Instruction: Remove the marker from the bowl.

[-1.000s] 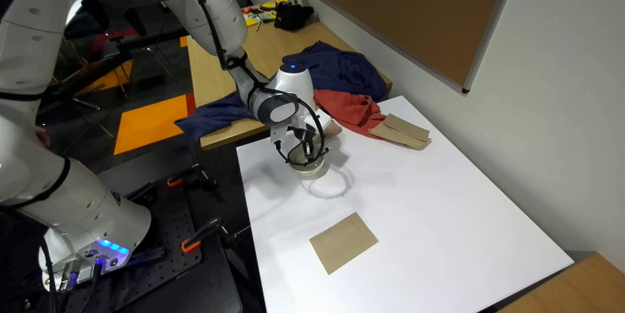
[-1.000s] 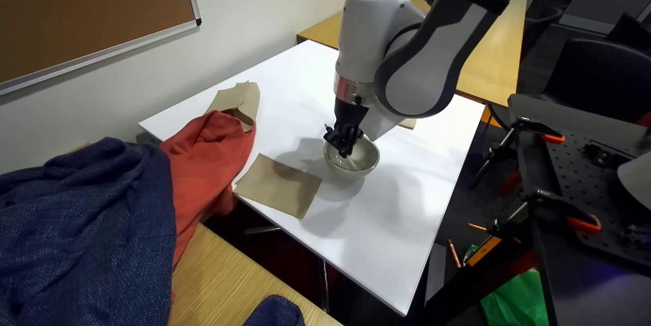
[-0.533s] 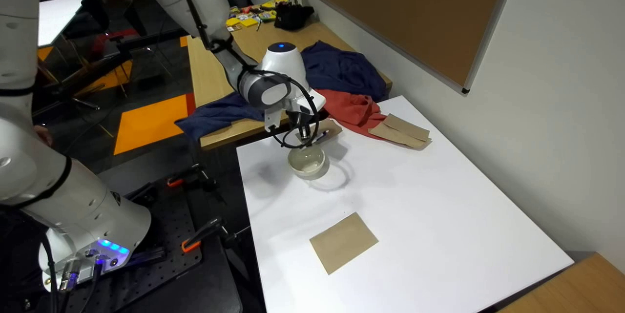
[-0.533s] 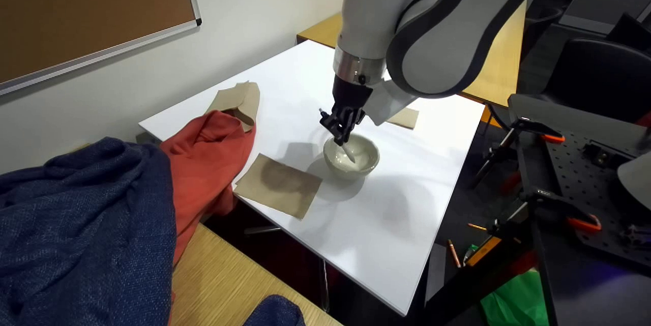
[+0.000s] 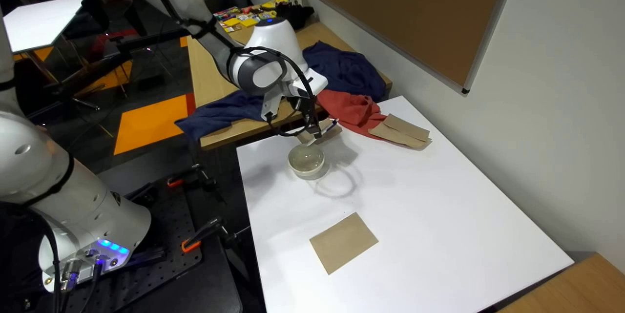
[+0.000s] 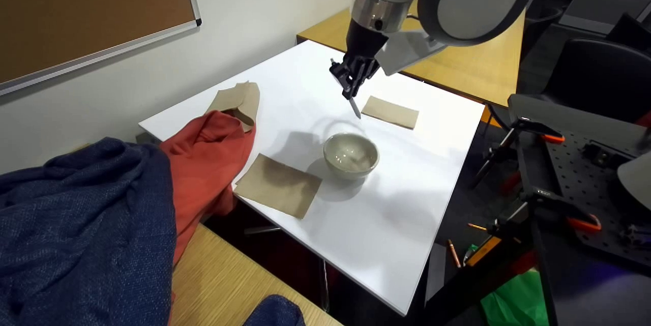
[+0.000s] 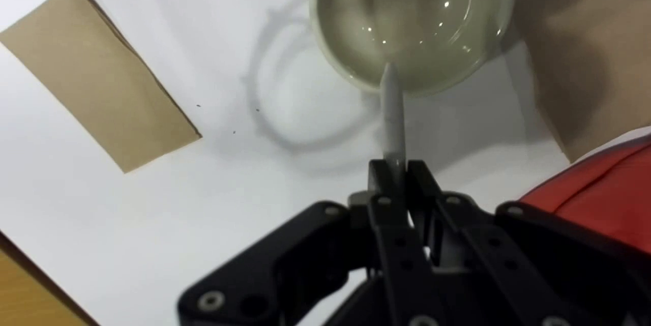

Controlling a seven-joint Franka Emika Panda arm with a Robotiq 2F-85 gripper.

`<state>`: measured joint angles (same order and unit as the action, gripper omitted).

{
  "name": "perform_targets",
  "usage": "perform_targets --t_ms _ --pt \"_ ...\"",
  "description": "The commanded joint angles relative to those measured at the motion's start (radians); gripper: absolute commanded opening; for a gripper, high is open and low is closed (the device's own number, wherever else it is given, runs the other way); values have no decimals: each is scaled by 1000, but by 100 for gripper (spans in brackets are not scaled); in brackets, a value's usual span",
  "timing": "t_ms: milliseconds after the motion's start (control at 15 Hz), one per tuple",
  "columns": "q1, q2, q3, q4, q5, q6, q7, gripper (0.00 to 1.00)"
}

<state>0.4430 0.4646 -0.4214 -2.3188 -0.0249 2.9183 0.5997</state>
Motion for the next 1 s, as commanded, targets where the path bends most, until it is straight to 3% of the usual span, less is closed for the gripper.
perform_targets --t_ms 0,133,267,600,933 --pt "67 -24 -122 -20 -79 -30 127 3" --pt "63 -10 -154 -9 -104 -49 169 3" --pt "23 -8 -138 -1 -109 -82 173 3" --pt "-133 7 -35 14 -80 -146 111 3" --pt "-292 60 96 35 -41 -138 14 3"
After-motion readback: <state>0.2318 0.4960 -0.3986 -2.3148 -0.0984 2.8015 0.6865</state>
